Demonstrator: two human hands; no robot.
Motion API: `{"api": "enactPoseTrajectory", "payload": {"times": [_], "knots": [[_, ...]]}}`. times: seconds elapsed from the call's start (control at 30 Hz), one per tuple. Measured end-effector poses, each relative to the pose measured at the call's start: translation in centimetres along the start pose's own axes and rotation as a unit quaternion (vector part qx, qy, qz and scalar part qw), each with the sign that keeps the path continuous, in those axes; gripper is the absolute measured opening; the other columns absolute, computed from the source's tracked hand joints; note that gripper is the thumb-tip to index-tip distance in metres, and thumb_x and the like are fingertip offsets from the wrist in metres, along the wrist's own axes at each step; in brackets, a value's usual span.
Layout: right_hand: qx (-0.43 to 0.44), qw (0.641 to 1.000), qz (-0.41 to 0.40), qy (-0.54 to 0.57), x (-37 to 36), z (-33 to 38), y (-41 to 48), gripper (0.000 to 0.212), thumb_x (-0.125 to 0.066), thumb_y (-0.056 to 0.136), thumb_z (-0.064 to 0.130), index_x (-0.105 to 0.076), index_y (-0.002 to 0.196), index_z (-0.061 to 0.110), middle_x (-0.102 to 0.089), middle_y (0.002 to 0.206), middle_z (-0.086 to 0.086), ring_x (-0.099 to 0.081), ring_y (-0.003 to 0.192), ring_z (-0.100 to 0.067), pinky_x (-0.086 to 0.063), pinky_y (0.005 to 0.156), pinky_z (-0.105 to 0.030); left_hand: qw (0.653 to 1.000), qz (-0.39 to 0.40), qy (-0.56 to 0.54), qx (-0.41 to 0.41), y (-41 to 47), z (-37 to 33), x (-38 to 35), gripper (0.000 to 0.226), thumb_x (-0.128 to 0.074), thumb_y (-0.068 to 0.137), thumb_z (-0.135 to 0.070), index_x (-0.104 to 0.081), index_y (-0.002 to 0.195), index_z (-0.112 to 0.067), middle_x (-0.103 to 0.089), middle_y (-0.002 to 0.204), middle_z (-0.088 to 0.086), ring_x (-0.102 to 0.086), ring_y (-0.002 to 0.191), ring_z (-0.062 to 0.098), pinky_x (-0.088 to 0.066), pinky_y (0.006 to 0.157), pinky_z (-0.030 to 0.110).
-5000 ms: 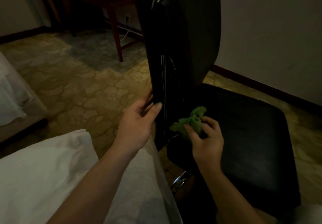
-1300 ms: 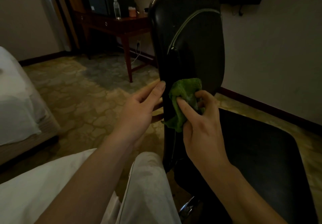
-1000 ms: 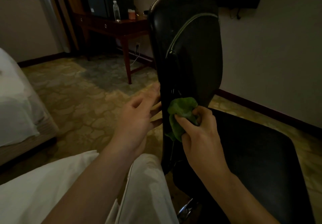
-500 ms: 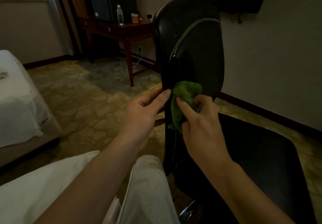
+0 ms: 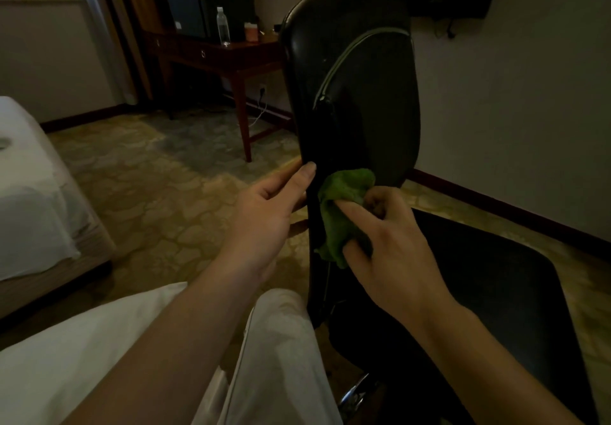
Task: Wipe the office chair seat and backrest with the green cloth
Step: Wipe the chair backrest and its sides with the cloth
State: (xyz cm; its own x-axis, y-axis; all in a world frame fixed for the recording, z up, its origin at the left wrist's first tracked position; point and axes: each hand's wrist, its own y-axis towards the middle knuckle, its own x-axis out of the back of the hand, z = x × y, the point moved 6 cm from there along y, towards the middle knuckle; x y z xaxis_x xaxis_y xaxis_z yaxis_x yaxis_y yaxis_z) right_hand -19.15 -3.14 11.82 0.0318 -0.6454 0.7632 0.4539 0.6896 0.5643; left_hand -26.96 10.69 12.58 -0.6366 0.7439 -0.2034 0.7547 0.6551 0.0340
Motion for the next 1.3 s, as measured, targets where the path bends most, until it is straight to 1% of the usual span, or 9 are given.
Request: {"api": "enactPoseTrajectory", "payload": {"times": [0.13, 0.37, 0.53, 0.67, 0.8, 1.03, 1.13, 1.2, 1.3], "knots": [[-0.03, 0.998, -0.031, 0.034, -0.4, 1.1, -0.2, 0.051, -0.04, 0.095, 0.061, -0.06, 0.131, 0.031, -0.041, 0.128, -0.001, -0.044, 0.113, -0.014, -0.045, 0.084, -0.024, 1.0, -0.02, -0.004, 0.004, 0.1, 0.0, 0.2, 0.03, -0.067, 0.089, -0.04, -0.073, 0.117, -0.028, -0.077, 0.108, -0.009, -0.07, 0.108, 0.012, -0.059, 0.077, 0.031], [-0.062, 0.995, -0.077, 0.026, -1.7, 0.7, -0.4, 0.037, -0.067, 0.09, 0.022, -0.063, 0.127, 0.023, -0.043, 0.135, -0.01, -0.049, 0.117, -0.024, -0.054, 0.085, -0.03, 1.0, -0.01, 0.003, 0.006, 0.2, 0.2, 0.3, 0.032, -0.065, 0.092, -0.042, -0.07, 0.122, -0.031, -0.075, 0.113, -0.012, -0.068, 0.113, 0.014, -0.06, 0.085, 0.037], [-0.047, 0.995, -0.091, 0.019, -0.1, 1.2, 1.1, 0.048, -0.057, 0.091, 0.006, -0.053, 0.138, 0.018, -0.04, 0.139, -0.015, -0.048, 0.121, -0.029, -0.053, 0.087, -0.031, 1.0, -0.004, 0.002, 0.004, 0.2, 0.1, 0.2, 0.031, -0.062, 0.095, -0.038, -0.071, 0.122, -0.024, -0.077, 0.108, -0.01, -0.072, 0.102, 0.01, -0.058, 0.091, 0.042], [-0.018, 0.998, -0.055, -0.035, 0.3, 1.6, 2.6, 0.048, -0.04, 0.089, 0.018, -0.056, 0.134, 0.02, -0.04, 0.136, -0.016, -0.048, 0.115, -0.033, -0.054, 0.086, -0.043, 1.0, 0.002, 0.004, 0.012, 0.4, 0.2, 0.3, 0.035, -0.062, 0.093, -0.042, -0.072, 0.121, -0.023, -0.076, 0.11, -0.007, -0.071, 0.105, 0.012, -0.056, 0.095, 0.045], [-0.013, 0.997, -0.051, -0.053, -0.5, 1.2, 2.3, 0.047, -0.04, 0.087, 0.018, -0.054, 0.132, 0.02, -0.039, 0.136, -0.02, -0.048, 0.111, -0.037, -0.053, 0.084, -0.048, 1.0, -0.001, -0.004, 0.005, 0.4, 0.4, 0.2, 0.033, -0.062, 0.095, -0.04, -0.071, 0.121, -0.023, -0.076, 0.11, -0.006, -0.071, 0.105, 0.012, -0.058, 0.088, 0.039], [-0.002, 0.997, -0.032, -0.069, -2.2, -0.1, 0.5, 0.045, -0.061, 0.086, 0.009, -0.057, 0.129, 0.02, -0.038, 0.136, -0.023, -0.047, 0.115, -0.04, -0.054, 0.088, -0.045, 1.0, -0.005, -0.011, 0.001, 0.2, 0.3, 0.2, 0.032, -0.063, 0.095, -0.036, -0.07, 0.123, -0.021, -0.077, 0.108, -0.009, -0.072, 0.102, 0.011, -0.058, 0.083, 0.036], [0.001, 0.997, -0.012, -0.07, -2.5, -0.7, -0.2, 0.042, -0.053, 0.088, 0.011, -0.06, 0.128, 0.02, -0.039, 0.134, -0.021, -0.048, 0.114, -0.039, -0.056, 0.084, -0.046, 1.0, -0.002, -0.016, 0.002, 0.1, 0.2, 0.0, 0.032, -0.063, 0.095, -0.034, -0.07, 0.123, -0.02, -0.076, 0.11, -0.008, -0.072, 0.105, 0.012, -0.058, 0.087, 0.04], [0.005, 0.998, 0.011, -0.054, -2.3, -1.0, -0.5, 0.041, -0.049, 0.089, 0.014, -0.06, 0.128, 0.022, -0.038, 0.134, -0.018, -0.047, 0.116, -0.035, -0.056, 0.086, -0.041, 1.0, -0.006, -0.025, 0.0, 0.0, 0.2, 0.0, 0.03, -0.064, 0.095, -0.032, -0.07, 0.121, -0.02, -0.077, 0.107, -0.009, -0.073, 0.103, 0.011, -0.06, 0.083, 0.037], [0.005, 0.999, 0.038, -0.035, -2.2, -1.5, -0.5, 0.041, -0.065, 0.091, 0.023, -0.056, 0.13, 0.03, -0.034, 0.135, -0.01, -0.044, 0.119, -0.027, -0.049, 0.092, -0.028, 1.0, -0.001, -0.021, -0.002, -0.1, 0.1, -0.1, 0.029, -0.064, 0.095, -0.031, -0.07, 0.122, -0.022, -0.077, 0.107, -0.009, -0.072, 0.103, 0.01, -0.06, 0.08, 0.034]]}}
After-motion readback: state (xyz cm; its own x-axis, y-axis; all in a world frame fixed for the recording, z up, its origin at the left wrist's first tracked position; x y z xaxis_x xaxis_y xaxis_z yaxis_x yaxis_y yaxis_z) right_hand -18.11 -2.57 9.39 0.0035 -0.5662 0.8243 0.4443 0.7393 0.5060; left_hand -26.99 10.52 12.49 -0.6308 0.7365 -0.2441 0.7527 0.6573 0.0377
